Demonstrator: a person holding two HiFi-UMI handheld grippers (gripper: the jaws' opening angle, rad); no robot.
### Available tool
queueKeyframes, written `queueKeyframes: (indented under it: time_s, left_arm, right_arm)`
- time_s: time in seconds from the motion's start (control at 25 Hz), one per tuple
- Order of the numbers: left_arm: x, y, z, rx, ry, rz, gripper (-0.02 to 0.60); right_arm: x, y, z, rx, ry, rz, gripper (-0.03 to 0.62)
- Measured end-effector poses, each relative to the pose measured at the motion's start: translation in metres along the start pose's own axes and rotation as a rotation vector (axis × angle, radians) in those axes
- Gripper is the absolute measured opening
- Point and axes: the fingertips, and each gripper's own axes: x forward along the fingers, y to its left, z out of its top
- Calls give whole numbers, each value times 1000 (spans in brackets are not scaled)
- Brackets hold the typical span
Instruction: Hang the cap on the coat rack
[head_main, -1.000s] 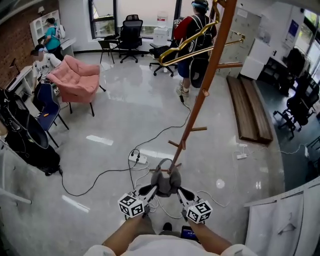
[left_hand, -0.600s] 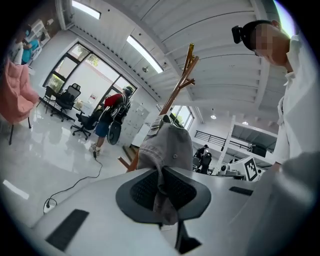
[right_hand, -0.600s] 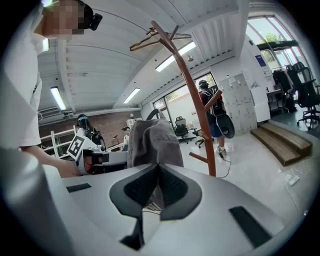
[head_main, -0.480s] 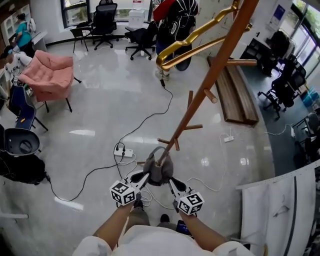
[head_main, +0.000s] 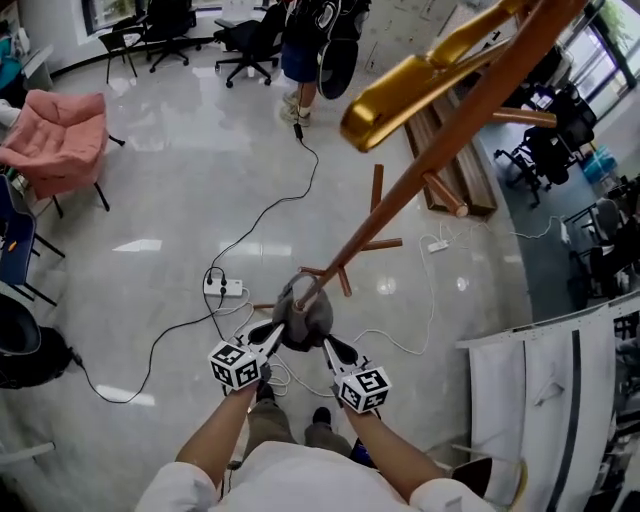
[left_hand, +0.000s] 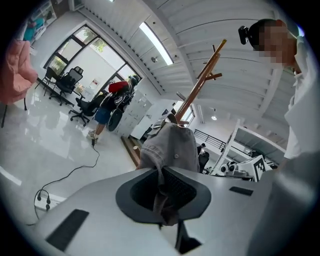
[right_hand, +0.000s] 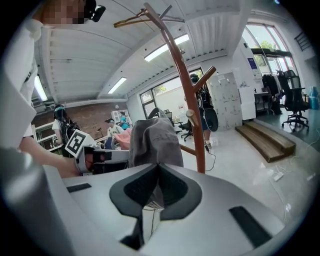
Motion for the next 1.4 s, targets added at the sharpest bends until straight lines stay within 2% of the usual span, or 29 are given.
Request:
queueKeyframes:
  time_s: [0.24,0.48,0.84,1.4]
  left_arm:
    - [21,46,-21,-46,49,13,35]
    - [46,74,-36,-63,99,4,35]
    - [74,116,-61,-123,150,11,35]
    - [117,135,-105,-135,267,-15,35]
  right_arm:
    - [35,-16,-26,-11,68,-47,28]
    - [62,-35,-44,0,133,-98,28]
    - [84,-41,-71,56,170,-147,28]
    - [96,-56,-112,148,219,-238,28]
